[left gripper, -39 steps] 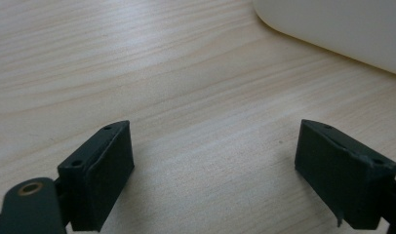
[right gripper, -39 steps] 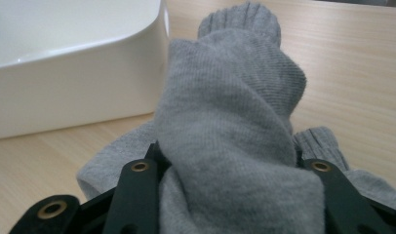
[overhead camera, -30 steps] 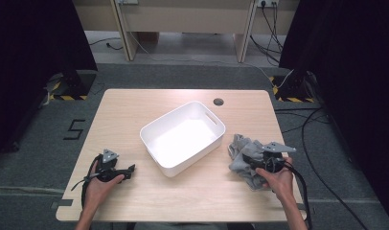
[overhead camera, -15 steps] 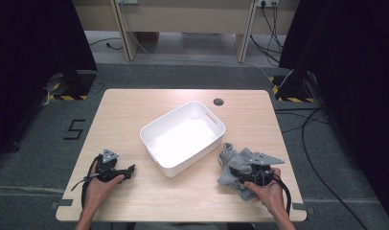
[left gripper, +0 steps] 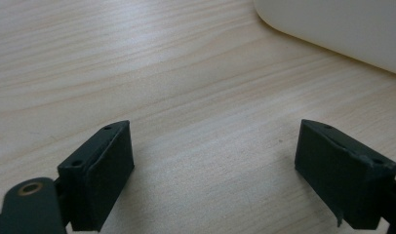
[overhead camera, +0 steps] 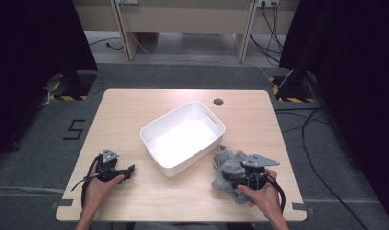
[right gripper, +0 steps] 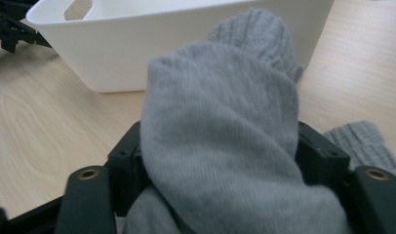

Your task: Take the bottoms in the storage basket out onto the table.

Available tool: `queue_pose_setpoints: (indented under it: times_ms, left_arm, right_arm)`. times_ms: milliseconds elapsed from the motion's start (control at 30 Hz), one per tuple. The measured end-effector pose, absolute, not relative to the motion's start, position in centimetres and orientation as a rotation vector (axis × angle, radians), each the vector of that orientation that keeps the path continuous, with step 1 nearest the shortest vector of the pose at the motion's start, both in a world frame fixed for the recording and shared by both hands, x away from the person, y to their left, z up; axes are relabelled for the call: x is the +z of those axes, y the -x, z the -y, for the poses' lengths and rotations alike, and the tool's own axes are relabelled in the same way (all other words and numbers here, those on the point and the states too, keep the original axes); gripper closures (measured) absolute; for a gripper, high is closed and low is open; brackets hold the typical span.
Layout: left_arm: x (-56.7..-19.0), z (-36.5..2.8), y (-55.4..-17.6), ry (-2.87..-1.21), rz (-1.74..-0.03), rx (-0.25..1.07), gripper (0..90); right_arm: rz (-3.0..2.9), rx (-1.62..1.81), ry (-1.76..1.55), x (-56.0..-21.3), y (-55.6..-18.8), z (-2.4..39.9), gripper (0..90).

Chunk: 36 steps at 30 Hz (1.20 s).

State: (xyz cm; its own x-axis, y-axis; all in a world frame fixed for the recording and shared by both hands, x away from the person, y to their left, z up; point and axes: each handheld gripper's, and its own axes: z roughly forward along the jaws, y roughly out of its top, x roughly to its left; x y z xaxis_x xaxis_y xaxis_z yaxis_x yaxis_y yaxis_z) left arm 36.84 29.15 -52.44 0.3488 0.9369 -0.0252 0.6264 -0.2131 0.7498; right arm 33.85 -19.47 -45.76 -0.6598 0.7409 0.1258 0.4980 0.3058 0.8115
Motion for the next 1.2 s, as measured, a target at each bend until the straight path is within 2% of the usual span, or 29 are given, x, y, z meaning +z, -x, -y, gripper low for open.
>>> queue_pose_setpoints:
  times_ms: [333, 567, 900, 1200]
  left_arm:
    - [-52.4, -29.1, -36.8, -1.934, -1.362, 0.586, 13.0]
    - [-52.4, -29.1, -36.8, -1.935, -1.362, 0.585, 13.0]
    - [-52.4, -29.1, -36.8, -1.937, -1.362, 0.585, 13.0]
    - [-52.4, -29.2, -36.8, -1.937, -1.362, 0.585, 13.0]
  right_arm:
    - [-2.226, 1.354, -1.065, -41.4, -33.4, 20.7, 33.6]
    - [-2.148, 1.386, -1.049, -39.1, -36.5, 22.1, 34.0]
    - [-2.140, 1.379, -1.076, -40.0, -41.2, 22.7, 33.4]
    - [-2.177, 1.359, -1.074, -41.2, -43.6, 22.1, 34.3]
